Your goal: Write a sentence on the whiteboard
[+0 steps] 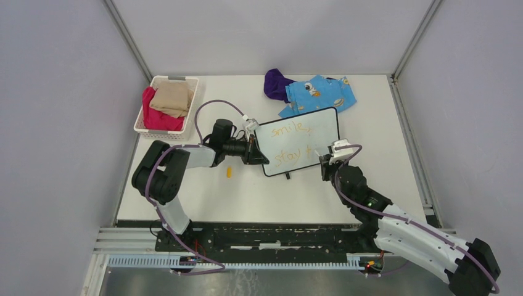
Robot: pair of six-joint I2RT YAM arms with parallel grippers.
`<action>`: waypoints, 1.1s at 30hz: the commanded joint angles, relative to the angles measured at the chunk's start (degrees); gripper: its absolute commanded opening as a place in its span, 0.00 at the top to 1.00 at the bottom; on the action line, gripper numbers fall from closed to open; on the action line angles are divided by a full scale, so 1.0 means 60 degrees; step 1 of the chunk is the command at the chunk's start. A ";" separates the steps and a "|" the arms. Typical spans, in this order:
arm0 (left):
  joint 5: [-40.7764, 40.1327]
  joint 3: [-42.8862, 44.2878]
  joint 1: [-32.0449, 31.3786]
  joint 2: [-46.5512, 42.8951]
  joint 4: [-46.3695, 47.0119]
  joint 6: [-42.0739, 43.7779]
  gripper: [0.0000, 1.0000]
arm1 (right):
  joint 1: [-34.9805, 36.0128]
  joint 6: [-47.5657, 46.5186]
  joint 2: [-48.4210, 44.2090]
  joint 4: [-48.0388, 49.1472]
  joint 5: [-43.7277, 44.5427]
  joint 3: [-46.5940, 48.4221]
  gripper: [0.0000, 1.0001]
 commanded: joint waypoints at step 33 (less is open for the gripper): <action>-0.1063 -0.0040 -0.0217 0.0426 -0.1038 0.0664 0.98 | -0.0273 0.0367 -0.0042 0.0404 -0.0139 -0.0365 1.00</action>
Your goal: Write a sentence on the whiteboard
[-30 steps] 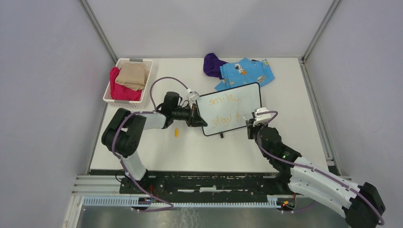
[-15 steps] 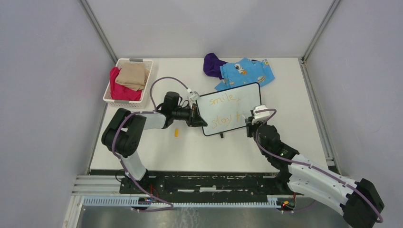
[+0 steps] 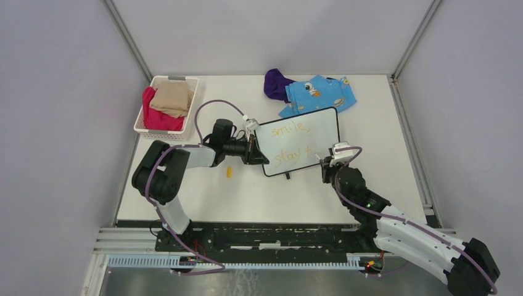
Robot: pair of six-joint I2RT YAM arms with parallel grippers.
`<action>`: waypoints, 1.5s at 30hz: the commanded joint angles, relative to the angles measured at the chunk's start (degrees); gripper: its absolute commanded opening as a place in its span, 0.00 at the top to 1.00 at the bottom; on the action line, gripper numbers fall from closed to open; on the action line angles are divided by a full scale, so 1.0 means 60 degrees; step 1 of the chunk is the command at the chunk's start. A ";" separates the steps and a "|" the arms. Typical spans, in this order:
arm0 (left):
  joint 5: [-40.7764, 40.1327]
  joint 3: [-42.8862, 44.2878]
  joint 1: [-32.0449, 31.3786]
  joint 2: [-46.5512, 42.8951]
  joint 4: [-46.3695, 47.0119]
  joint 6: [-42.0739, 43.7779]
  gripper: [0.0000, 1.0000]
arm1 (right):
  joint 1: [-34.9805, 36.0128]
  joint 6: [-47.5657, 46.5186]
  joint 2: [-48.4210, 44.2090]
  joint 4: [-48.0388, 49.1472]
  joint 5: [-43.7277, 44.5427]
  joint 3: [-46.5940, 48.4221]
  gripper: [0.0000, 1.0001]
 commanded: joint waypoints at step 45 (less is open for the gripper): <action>-0.1113 -0.0029 -0.0272 0.0436 -0.1104 0.0725 0.98 | -0.0422 0.0361 -0.0096 0.0038 -0.0064 -0.0174 1.00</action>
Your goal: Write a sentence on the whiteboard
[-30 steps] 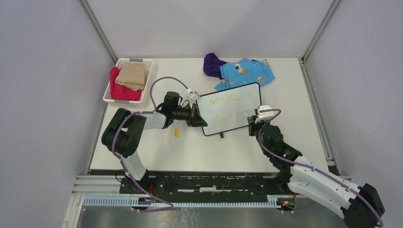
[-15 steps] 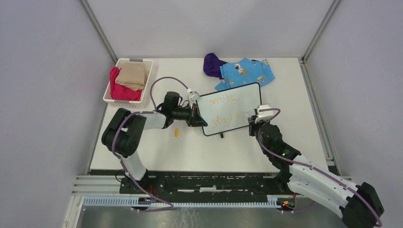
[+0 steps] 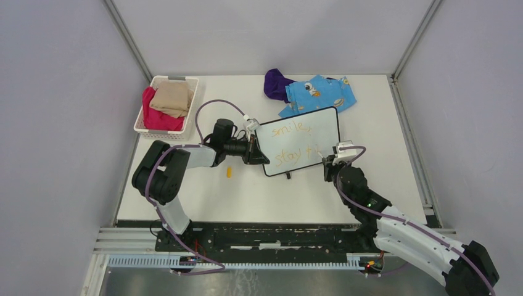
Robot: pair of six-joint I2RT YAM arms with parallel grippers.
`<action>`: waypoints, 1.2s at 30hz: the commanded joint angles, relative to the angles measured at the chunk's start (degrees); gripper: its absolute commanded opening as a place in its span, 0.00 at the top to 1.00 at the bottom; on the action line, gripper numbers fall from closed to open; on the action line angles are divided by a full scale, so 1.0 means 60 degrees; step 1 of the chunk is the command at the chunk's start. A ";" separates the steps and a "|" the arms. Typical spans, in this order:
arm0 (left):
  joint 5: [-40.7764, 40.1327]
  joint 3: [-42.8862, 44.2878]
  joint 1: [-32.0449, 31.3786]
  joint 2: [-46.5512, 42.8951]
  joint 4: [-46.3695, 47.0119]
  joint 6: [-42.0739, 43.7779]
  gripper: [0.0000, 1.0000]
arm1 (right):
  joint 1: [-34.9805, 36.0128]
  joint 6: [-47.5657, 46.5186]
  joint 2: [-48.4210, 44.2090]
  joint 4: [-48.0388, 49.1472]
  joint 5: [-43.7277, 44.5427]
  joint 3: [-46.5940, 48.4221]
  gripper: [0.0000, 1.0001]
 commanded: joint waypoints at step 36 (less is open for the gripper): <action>-0.1015 -0.0050 -0.0221 0.0480 -0.1129 0.0742 0.98 | -0.0353 -0.0507 0.0662 -0.0335 0.0403 0.1198 1.00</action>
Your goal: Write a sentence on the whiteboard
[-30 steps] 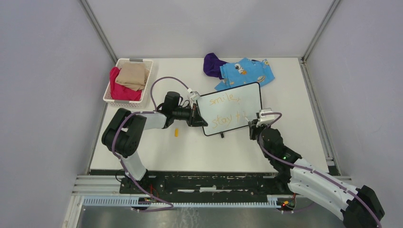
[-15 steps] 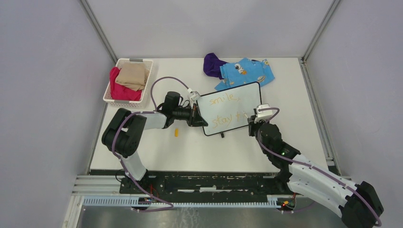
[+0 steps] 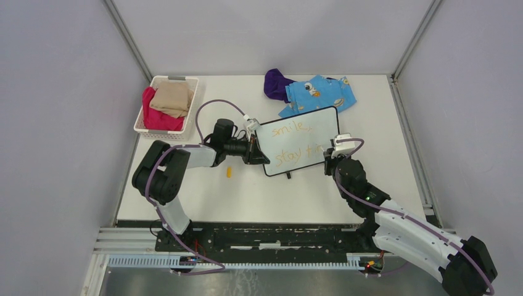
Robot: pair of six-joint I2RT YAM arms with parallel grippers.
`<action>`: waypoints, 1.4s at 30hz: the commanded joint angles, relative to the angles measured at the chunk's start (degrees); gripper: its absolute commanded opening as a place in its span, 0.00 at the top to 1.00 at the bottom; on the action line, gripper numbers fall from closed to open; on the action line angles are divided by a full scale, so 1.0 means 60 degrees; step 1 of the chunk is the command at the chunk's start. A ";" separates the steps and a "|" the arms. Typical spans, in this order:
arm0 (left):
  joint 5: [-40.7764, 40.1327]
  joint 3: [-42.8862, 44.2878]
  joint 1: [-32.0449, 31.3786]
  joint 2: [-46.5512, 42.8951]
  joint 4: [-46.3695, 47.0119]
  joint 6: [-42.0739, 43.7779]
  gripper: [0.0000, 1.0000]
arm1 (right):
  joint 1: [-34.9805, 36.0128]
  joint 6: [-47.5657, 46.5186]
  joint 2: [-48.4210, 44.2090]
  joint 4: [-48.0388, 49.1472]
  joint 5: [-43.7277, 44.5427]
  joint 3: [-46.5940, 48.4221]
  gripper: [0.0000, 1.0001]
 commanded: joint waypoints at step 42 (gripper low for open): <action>-0.0999 -0.0009 -0.0226 0.0491 -0.1228 0.0769 0.98 | -0.0513 -0.0239 0.0108 0.0254 0.0425 0.1418 1.00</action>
